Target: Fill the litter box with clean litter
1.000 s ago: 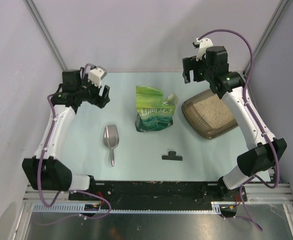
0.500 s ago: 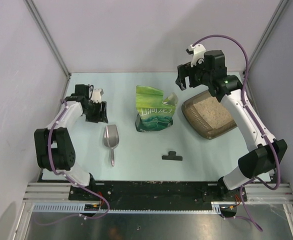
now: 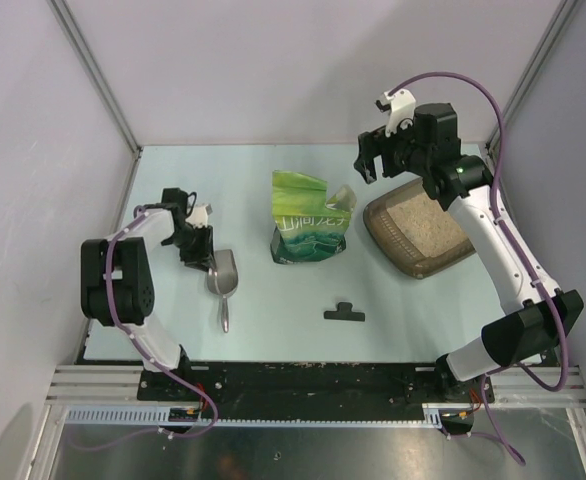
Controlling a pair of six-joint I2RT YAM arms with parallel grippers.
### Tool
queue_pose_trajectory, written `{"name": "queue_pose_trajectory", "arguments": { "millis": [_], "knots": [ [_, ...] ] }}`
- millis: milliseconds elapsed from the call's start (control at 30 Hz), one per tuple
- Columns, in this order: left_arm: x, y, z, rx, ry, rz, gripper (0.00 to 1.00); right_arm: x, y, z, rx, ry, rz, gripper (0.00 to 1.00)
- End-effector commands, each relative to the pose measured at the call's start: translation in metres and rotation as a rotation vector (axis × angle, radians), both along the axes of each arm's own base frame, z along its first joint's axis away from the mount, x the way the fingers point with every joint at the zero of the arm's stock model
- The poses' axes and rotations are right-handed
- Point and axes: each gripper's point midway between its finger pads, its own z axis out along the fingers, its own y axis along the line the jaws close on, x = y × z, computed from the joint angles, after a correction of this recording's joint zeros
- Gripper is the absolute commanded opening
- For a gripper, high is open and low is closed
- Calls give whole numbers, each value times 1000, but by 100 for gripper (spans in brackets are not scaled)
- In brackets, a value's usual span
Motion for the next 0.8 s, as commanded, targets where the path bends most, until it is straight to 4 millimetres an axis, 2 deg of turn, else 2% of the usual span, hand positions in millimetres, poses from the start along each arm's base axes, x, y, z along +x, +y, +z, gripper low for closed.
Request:
{"name": "queue_pose_trajectory", "arguments": {
  "millis": [0,133,167,200,333,433,467,500,567,600,667,700,767],
  "knots": [
    [3,-12,4,-77,20,44,27,-2,-3,21,2,-77,4,87],
    [4,-16,8,-100,13,41,11,-2,-3,16,-8,-71,9,87],
    [4,-17,10,-106,7,40,4,-2,-2,15,-12,-70,13,87],
    [4,-18,11,-111,4,41,0,-2,-1,16,-13,-73,20,87],
    [1,-16,33,-142,-24,84,0,-6,9,11,-44,-71,82,87],
    [13,-21,80,-273,-127,132,0,-6,19,20,-44,-90,135,88],
    [17,-26,106,-368,-179,138,0,-7,23,24,-29,-93,154,88],
    [25,-28,128,-410,-224,148,0,-11,32,41,13,-113,200,87],
    [31,-36,166,-487,-310,122,0,-14,48,46,64,-97,268,87],
    [39,-36,187,-501,-368,126,0,-24,62,60,108,-105,351,86],
    [47,-35,213,-510,-447,132,0,-34,84,58,119,-90,427,86],
    [55,-35,236,-516,-512,137,0,-39,92,58,115,-93,458,86],
    [63,-34,259,-520,-579,137,0,-47,105,60,98,-115,508,86]
  ]
}}
